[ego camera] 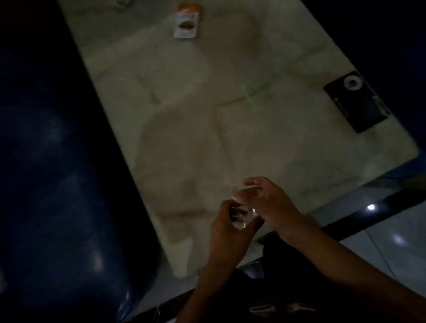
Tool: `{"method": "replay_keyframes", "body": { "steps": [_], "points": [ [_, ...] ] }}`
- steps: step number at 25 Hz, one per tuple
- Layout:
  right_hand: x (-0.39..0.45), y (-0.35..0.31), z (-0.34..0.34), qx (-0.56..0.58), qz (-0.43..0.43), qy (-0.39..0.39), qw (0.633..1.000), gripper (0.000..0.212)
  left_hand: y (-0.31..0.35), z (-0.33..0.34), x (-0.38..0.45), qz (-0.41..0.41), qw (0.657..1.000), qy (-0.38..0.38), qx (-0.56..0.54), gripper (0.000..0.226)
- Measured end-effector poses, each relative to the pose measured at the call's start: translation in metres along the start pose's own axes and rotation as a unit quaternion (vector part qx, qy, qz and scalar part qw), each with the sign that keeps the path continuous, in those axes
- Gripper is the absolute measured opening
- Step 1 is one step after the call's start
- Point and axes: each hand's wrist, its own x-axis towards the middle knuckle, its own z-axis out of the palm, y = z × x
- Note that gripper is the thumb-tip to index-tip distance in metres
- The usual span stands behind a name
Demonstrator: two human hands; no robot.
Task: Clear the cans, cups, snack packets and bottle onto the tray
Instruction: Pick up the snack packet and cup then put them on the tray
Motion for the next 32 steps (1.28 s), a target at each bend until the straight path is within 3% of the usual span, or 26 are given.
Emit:
{"method": "replay_keyframes", "body": {
  "steps": [4,8,11,15,17,19,22,27,29,32],
  "points": [
    [-0.016,0.010,0.082,-0.087,-0.036,-0.003,0.996,0.059,-0.057,-0.072,-0.041,-0.055,0.998,0.038,-0.011,0.068],
    [-0.047,0.050,0.129,-0.092,-0.038,-0.001,0.995,0.069,-0.118,-0.132,-0.084,-0.114,0.992,0.035,-0.040,0.066],
    [-0.074,0.092,0.127,-0.149,-0.008,0.018,0.989,0.075,-0.146,-0.165,-0.097,-0.122,0.991,0.038,-0.035,0.059],
    [-0.098,0.133,0.107,-0.214,0.047,0.039,0.975,0.050,-0.163,-0.198,-0.097,-0.109,0.992,0.045,0.045,0.039],
    [-0.098,0.140,0.099,-0.232,0.062,0.023,0.971,0.048,-0.168,-0.204,-0.097,-0.101,0.992,0.032,0.073,0.023],
    [-0.091,0.139,0.098,-0.243,0.065,0.006,0.968,0.047,-0.176,-0.208,-0.099,-0.111,0.989,0.031,0.095,0.021],
    [-0.070,0.134,0.105,-0.251,0.041,0.006,0.967,0.057,-0.191,-0.215,-0.103,-0.164,0.975,0.052,0.141,0.040],
    [-0.011,0.091,0.122,-0.215,0.026,0.051,0.975,0.054,-0.227,-0.264,-0.111,-0.241,0.953,0.068,0.169,0.037],
    [0.009,0.065,0.129,-0.191,0.008,0.070,0.979,0.057,-0.238,-0.282,-0.105,-0.268,0.945,0.051,0.179,0.033],
    [0.030,0.039,0.141,-0.145,0.023,0.115,0.982,0.064,-0.237,-0.315,-0.051,-0.229,0.945,-0.018,0.232,0.019]
  ]
}}
